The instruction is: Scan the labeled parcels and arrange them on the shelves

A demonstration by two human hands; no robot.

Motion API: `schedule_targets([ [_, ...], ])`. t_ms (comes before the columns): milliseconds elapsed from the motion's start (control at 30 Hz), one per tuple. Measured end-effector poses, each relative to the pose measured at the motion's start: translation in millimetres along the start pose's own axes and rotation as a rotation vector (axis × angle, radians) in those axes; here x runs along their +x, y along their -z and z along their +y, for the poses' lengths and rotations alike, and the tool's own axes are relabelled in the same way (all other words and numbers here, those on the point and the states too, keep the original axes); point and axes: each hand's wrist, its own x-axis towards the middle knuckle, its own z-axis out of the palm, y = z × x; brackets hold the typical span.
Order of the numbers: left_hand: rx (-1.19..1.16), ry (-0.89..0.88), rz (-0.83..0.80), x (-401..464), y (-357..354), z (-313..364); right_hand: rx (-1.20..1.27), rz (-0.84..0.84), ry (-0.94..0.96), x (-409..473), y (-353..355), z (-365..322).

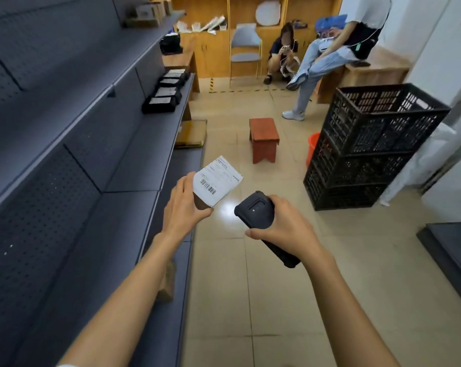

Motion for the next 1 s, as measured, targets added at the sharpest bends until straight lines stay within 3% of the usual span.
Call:
schedule_targets([
  [433, 0.017, 0.036, 0.017, 327.8, -104.2, -31.2, 0.059, -0.024, 0.033, 365.5, 35.7, 26.9],
  [1000, 0.030, 0.086, 0.179, 771.0, -129.1, -110.3, 0.079, -0.071, 0.221, 843.4, 68.8, -39.5],
])
